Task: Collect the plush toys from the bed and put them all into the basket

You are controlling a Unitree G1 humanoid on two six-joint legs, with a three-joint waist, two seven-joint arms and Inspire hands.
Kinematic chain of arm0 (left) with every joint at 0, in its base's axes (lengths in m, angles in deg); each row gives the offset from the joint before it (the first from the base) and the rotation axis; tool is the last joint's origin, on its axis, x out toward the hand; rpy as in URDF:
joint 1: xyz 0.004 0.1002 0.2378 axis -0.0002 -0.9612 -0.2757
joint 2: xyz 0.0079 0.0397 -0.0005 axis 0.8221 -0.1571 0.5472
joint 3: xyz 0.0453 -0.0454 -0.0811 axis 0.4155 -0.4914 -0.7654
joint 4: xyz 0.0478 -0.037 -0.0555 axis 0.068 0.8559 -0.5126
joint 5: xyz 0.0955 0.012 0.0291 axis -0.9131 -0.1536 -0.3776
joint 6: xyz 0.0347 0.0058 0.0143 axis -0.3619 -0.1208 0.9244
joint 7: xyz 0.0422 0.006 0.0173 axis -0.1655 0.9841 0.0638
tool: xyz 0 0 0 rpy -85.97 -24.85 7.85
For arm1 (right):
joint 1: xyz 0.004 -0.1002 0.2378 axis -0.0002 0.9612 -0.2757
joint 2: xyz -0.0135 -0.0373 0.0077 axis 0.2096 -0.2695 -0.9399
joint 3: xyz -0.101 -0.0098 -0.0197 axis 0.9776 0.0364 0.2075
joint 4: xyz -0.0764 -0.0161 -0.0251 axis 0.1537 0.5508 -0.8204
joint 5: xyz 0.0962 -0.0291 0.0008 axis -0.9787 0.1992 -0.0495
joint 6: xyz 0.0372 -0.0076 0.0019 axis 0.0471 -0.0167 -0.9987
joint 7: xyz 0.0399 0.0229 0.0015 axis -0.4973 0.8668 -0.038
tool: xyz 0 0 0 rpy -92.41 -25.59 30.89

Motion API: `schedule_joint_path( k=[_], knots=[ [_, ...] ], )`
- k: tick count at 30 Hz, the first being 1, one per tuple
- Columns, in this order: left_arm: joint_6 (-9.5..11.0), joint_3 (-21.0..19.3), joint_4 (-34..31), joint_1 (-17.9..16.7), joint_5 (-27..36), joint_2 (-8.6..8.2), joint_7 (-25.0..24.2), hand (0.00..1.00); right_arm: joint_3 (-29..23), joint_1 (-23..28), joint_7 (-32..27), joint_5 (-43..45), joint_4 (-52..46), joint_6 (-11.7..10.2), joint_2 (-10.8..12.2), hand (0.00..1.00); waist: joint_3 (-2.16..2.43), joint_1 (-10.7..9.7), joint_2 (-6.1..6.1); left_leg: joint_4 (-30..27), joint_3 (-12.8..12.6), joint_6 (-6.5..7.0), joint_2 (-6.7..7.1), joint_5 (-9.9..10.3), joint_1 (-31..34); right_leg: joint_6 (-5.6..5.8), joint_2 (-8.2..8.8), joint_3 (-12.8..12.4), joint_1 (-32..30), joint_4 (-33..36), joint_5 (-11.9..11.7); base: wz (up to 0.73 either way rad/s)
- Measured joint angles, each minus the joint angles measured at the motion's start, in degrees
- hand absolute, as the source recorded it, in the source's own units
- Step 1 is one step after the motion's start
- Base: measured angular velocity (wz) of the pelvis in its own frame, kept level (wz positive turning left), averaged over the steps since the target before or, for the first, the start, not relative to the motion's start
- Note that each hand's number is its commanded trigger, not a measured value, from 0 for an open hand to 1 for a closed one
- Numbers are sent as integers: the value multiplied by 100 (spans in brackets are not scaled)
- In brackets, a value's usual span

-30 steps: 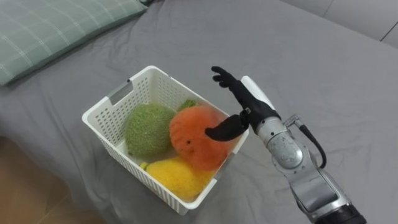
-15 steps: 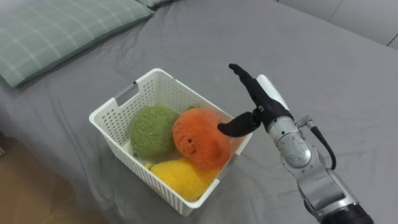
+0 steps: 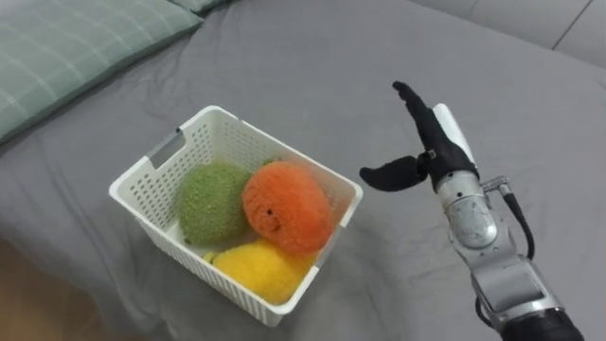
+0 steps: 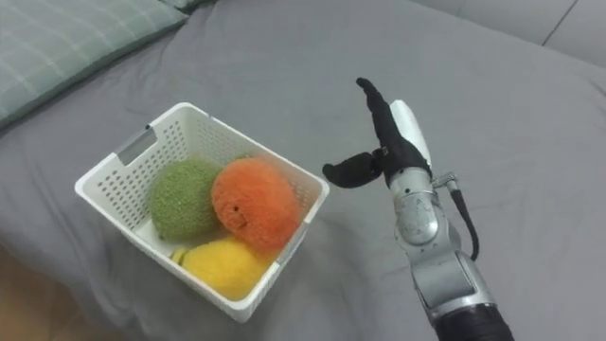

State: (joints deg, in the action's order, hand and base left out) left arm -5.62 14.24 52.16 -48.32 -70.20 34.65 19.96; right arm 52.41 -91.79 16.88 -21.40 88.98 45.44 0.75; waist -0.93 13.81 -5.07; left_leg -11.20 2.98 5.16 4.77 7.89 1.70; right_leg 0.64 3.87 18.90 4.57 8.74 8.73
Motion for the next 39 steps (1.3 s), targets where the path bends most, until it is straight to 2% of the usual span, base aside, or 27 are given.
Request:
schedule_joint_path(
  k=[3, 5, 6, 8, 11, 13, 16, 25, 29, 34, 39],
  knots=[
    [10, -2, 7, 37, 1, 2, 0, 0, -191, 250, -18, 0, -30, -102, 0, 0, 23, -192, 22, 88, -155, 12, -28, 16, -71, 1, -34, -155, -4, -1, 0, -27],
    [53, -7, 6, 83, -37, 3, 1, 0, -416, 495, -57, -190, -34, -151, -2, 0, 37, -405, 29, 136, -231, 17, -36, 14, -148, 7, -17, -194, -14, 0, -2, -25],
    [88, -9, -8, 102, -107, 0, 2, 0, -588, 626, -66, -236, -65, -157, -4, 0, 57, -471, 28, 170, -318, 19, -48, 14, -156, 13, -20, -291, -59, 2, -5, -31],
    [109, -20, -19, 130, -119, -3, 2, 0, -809, 755, -128, -235, -73, -157, -4, 0, 62, -565, 41, 229, -472, 29, -76, 23, -223, 18, -55, -436, -74, 4, -13, -43],
    [165, -147, -22, 165, -254, -41, -4, 0, -1197, 961, -131, -232, -348, -161, -22, 0, 111, -778, 93, 299, -616, 34, -105, 44, -309, 18, -86, -612, -79, 4, -22, -30],
    [231, -151, -19, 197, -249, -43, -4, 0, -1406, 995, -130, -232, -480, -167, -32, 0, 120, -944, 113, 312, -668, 33, -115, 53, -350, 18, -96, -669, -64, 6, -22, -20],
    [240, -156, -7, 229, -232, -50, -3, 0, -1665, 1042, -186, -249, -496, -233, -75, 0, 121, -1064, 125, 361, -784, 26, -138, 58, -448, 15, -112, -808, -42, 15, -24, -21],
    [267, -151, 2, 101, -132, -24, 82, 0, -1800, 1330, -233, -693, -498, -271, -125, 0, 102, -1283, 138, 348, -953, -1, -200, 105, -441, -10, -180, -978, -144, 20, -53, -10],
    [297, -181, 2, 25, -106, -30, 146, 0, -2030, 1344, -294, -1061, -487, -282, -145, 0, 100, -1341, 149, 356, -1041, -9, -223, 125, -433, -22, -198, -1045, -160, 25, -60, -9],
    [332, -207, 8, -45, -100, -42, 226, 0, -2257, 1787, -431, -1367, -460, -317, -145, 0, 100, -1372, 152, 371, -1087, -5, -224, 141, -453, -19, -201, -1091, -153, 5, -60, -4],
    [338, -260, 143, -53, -83, -48, 236, 0, -2289, 2059, -450, -1578, 199, -294, -125, 0, 82, -1375, 182, 391, -1181, -13, -246, 154, -534, -19, -217, -1177, -118, 9, -62, -10]
  ],
)
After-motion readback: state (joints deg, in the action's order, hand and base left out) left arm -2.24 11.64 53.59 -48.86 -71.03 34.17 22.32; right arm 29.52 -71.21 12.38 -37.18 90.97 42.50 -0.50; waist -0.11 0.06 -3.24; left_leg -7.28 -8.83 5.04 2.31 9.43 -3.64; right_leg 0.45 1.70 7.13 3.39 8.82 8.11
